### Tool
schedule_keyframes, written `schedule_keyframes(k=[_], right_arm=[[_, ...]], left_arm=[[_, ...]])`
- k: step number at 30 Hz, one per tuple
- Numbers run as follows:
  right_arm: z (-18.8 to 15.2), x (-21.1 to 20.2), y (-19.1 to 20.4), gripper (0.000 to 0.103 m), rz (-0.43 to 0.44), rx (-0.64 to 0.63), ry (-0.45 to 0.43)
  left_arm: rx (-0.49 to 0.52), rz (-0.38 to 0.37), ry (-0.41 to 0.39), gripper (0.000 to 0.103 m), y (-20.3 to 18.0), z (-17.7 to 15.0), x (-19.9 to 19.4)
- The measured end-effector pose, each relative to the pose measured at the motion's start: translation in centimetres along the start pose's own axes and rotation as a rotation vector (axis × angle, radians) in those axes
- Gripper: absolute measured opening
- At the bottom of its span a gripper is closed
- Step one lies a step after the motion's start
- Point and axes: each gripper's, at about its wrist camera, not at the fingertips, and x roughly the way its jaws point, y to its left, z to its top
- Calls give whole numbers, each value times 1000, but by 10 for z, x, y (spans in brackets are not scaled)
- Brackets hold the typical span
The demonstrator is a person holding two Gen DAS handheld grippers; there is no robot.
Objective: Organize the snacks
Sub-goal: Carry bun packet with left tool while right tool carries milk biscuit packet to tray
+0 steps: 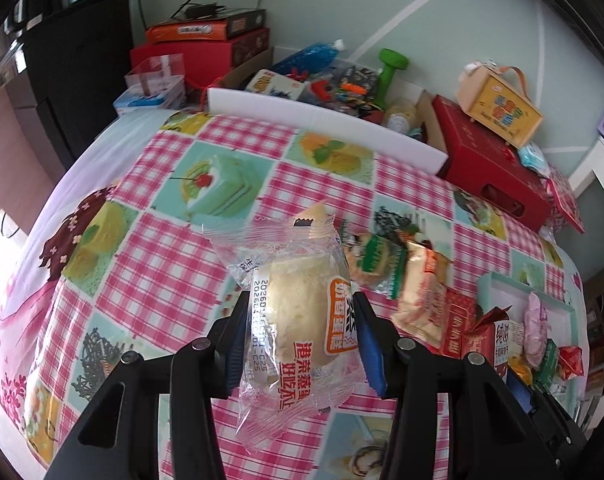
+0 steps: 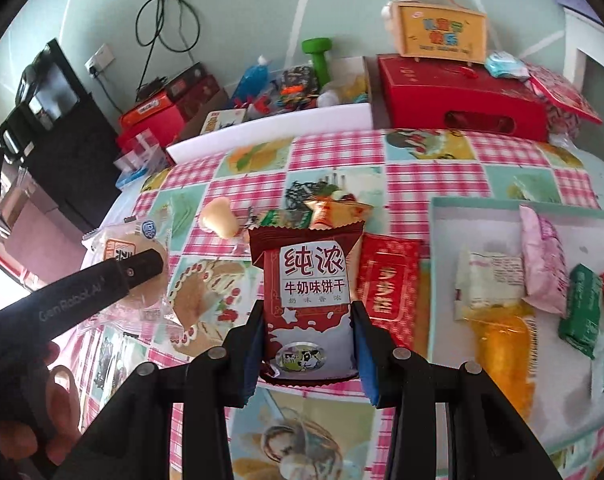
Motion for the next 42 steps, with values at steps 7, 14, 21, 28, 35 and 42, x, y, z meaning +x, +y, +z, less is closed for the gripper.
schedule_keyframes(k=[7,14,21,28,35,42], right_arm=[[1,-12,-41,43,-32,85,-12],[5,-32,-109,43,-124,214,-58],[1,-46,-175,43,-225,349,-85],[-1,-53,-207,43,-277,403,-106],[5,-52,-220,43,-328,396,-131],[5,-47,-232,43,-364,403,-124]], left_arm=[[68,-12,-1,50,-29,-5,-2],[142,-66,17,50,-69,-8,0],[280,-161,41,50,-140,-13,10],[373,-203,76,50,-196,-18,32],[418,-224,102,50,-229,-20,54],[424,-240,138,50,-242,-27,74]])
